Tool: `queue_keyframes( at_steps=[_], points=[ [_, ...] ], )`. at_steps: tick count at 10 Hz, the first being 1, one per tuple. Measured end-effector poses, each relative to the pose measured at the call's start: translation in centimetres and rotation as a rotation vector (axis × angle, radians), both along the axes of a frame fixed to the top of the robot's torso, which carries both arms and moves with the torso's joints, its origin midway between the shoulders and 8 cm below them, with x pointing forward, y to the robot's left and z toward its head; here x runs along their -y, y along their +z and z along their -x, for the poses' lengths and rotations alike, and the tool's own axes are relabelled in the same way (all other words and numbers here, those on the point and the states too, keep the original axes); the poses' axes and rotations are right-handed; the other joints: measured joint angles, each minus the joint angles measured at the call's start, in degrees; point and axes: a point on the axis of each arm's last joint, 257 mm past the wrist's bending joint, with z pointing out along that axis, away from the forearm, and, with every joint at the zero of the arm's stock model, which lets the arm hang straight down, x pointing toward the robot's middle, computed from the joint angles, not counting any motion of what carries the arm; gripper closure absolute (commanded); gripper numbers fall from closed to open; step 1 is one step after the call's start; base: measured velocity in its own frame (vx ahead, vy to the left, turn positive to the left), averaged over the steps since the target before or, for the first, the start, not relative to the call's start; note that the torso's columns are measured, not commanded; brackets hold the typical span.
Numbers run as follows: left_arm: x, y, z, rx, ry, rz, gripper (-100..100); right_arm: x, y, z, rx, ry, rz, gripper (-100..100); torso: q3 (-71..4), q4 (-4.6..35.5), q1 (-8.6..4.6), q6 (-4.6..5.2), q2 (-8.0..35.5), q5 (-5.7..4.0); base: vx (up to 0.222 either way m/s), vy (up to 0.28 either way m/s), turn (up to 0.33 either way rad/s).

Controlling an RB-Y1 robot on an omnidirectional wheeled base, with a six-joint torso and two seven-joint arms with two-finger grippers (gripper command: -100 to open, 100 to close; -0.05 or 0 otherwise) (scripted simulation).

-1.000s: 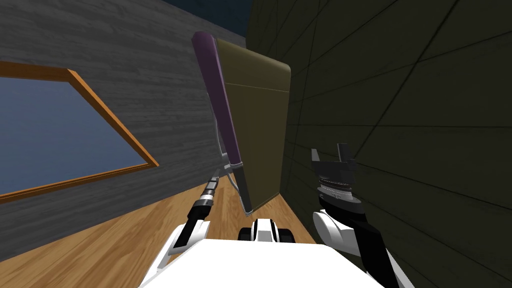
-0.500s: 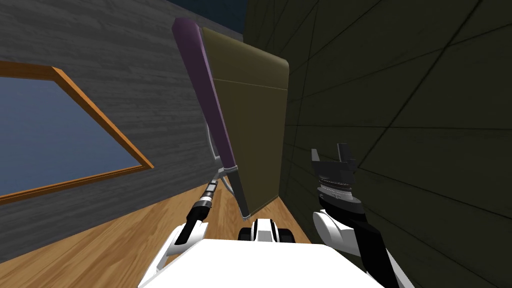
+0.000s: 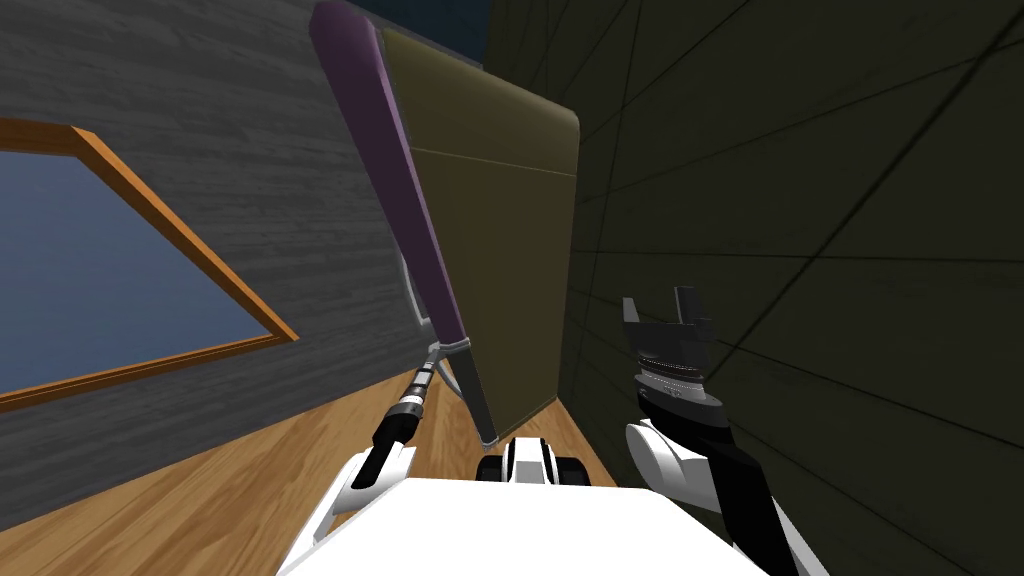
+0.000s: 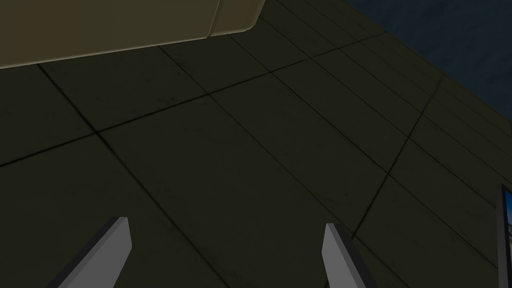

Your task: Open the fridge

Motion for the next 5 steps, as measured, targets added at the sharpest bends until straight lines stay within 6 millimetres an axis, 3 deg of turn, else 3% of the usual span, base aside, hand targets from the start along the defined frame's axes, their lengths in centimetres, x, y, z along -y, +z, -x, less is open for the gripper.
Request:
queue_keyframes(
  at_steps=[2,5],
  points=[
    [0.29,-0.22,0.09,-0.006,-0.012,-0.005,100,0.0,0.01,0.0,0.0,0.0,0.0,0,0.0,0.2,0.45,0.09,0.1,0.04,-0.051,0.179,-0.077],
    [0.87,-0.43,-0.01,-0.012,-0.041,-0.005,100,0.01,-0.01,-0.01,0.0,0.0,0.0,0,-0.3,0.1,0.16,0.19,-0.5,-0.07,-0.056,0.28,-0.076]
  ],
)
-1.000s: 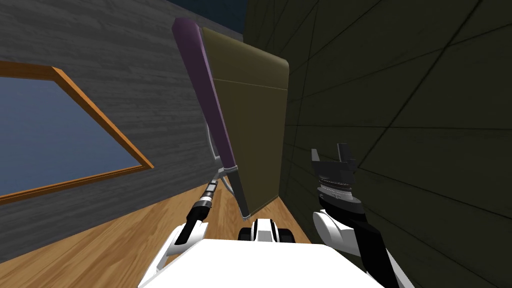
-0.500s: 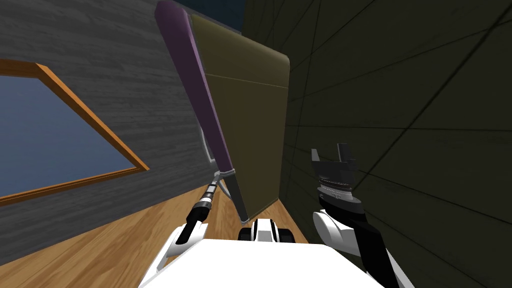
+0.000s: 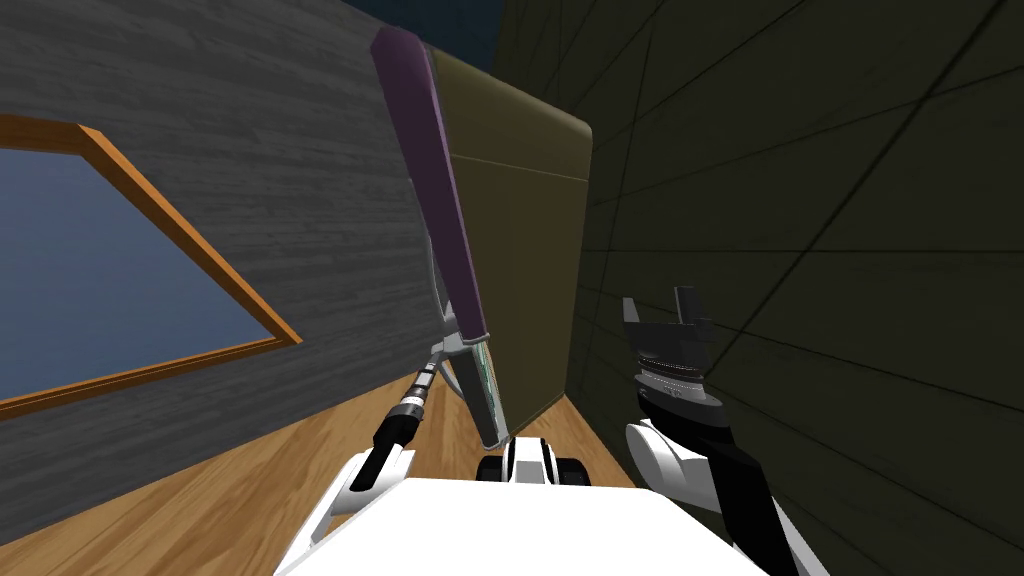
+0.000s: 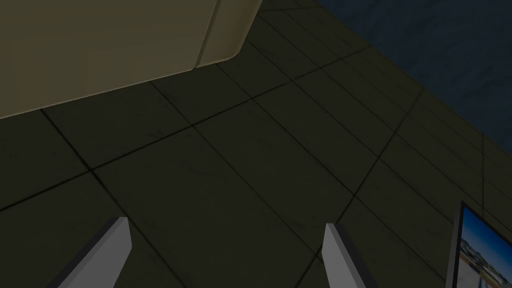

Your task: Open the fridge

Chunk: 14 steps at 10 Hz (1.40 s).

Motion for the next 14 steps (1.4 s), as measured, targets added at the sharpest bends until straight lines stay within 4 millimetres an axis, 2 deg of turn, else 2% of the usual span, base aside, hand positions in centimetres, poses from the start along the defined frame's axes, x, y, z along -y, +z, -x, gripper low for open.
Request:
queue_keyframes(
  at_steps=[2,9,14],
  points=[
    [0.8,0.0,-0.1,-0.003,-0.032,-0.001,100,0.0,0.0,0.0,0.0,0.0,0.0,0,-0.1,0.0,-0.25,0.31,-0.2,-0.11,-0.092,0.315,-0.108],
    [3.3,0.3,-0.4,0.0,-0.138,0.001,100,0.0,0.0,0.0,0.0,0.0,0.0,0,0.0,0.0,-0.47,0.16,0.0,-0.12,-0.081,0.319,-0.108],
    [4.4,0.8,-0.7,0.004,-0.187,0.0,100,0.0,0.0,0.0,0.0,0.0,0.0,0,0.2,-0.1,-0.85,-0.09,0.3,-0.14,-0.046,0.203,-0.061]
  ],
)
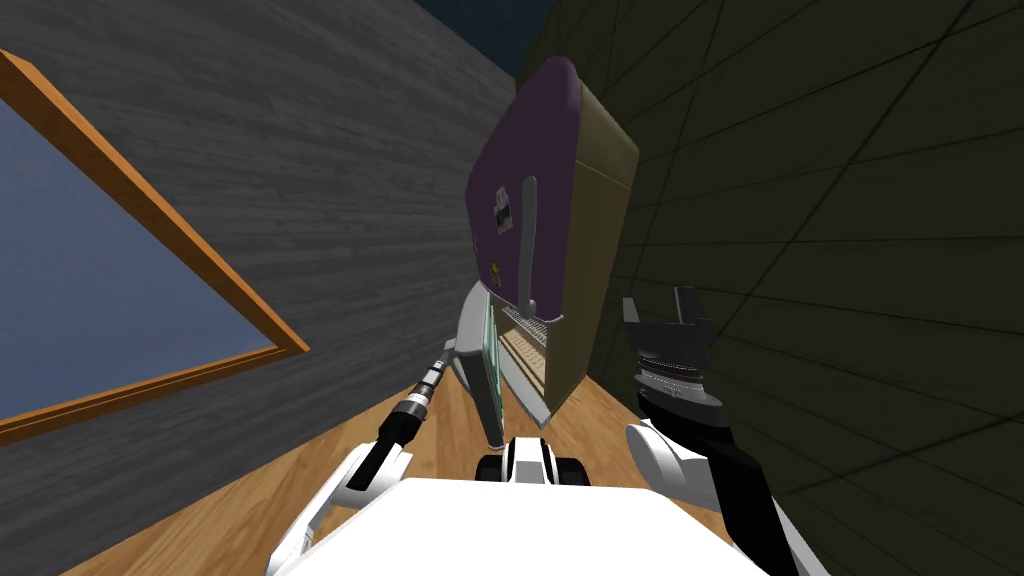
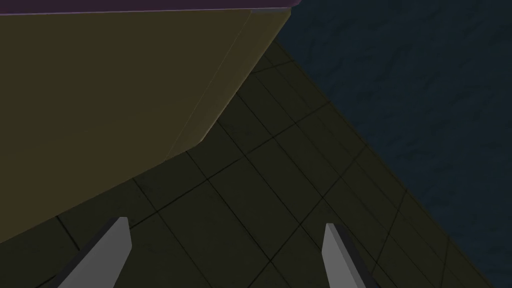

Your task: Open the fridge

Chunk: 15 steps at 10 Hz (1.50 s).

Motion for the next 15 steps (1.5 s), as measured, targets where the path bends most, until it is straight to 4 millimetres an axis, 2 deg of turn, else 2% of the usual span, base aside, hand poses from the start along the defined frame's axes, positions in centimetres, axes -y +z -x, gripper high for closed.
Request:
queue_keyframes(
  at_steps=[2,5,7,15],
  points=[
    [0.8,-0.8,0.4,-0.022,-0.026,0.001,100,0.0,0.0,0.0,0.0,0.0,0.0,0,-0.2,0.2,0.92,0.25,-0.3,0.07,-0.01,0.325,-0.132],
    [1.9,-1.0,0.7,-0.02,-0.07,0.001,100,0.0,0.0,0.0,0.0,0.0,0.001,0,-0.3,0.1,0.66,0.35,-0.5,0.04,-0.006,0.378,-0.106],
    [2.3,-0.4,0.6,-0.01,-0.094,-0.003,100,0.0,0.0,0.0,0.0,0.0,0.0,0,-0.2,0.0,-0.08,0.36,-0.4,-0.09,-0.045,0.33,-0.129],
    [5.8,0.2,1.1,0.004,-0.212,0.004,100,0.0,0.0,0.0,0.0,0.0,0.001,0,0.1,0.0,0.97,-0.08,0.2,0.27,-0.012,0.291,-0.101]
  ],
)
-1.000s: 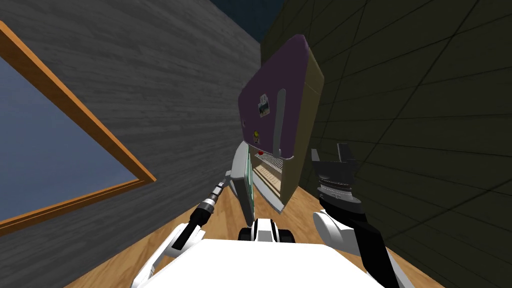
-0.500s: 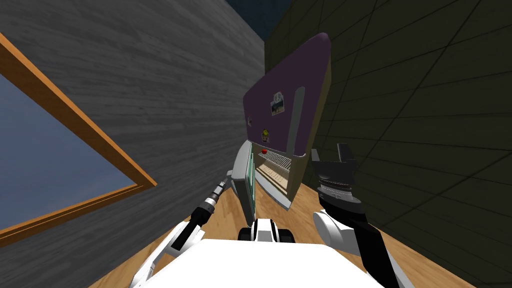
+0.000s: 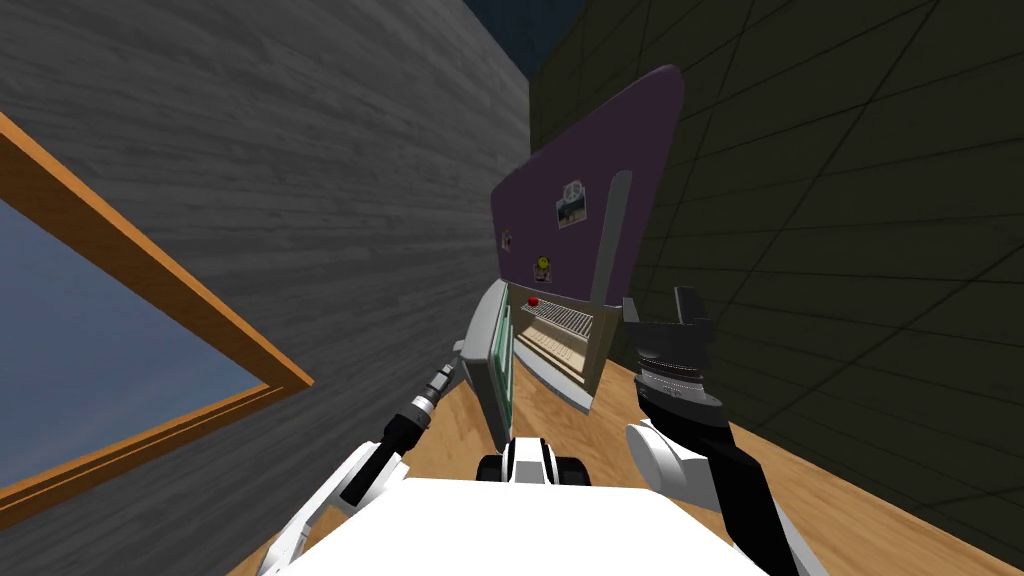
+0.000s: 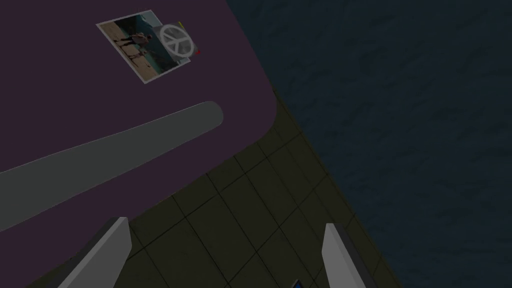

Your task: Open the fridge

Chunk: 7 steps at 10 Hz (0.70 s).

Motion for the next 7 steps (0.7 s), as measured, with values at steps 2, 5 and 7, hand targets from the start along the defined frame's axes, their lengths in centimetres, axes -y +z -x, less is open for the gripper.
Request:
queue_keyframes(
  at_steps=[2,5,7],
  points=[
    [0.3,0.0,0.1,0.0,-0.011,0.001,-100,0.0,0.0,0.0,0.0,0.0,0.0,0,-0.1,0.0,-1.02,-0.02,-0.1,-0.26,0.004,0.102,0.0],
    [0.1,-0.3,1.0,-0.034,-0.012,-0.012,-100,0.0,0.0,0.0,0.0,0.0,0.0,0,0.2,0.3,-1.19,0.33,0.4,-0.41,0.012,0.084,0.014],
    [0.1,-0.1,1.2,-0.037,-0.013,-0.014,-100,0.0,0.0,0.0,0.0,0.0,-0.001,0,0.3,0.2,-1.25,0.17,0.5,-0.4,0.002,0.02,0.002]
  ],
)
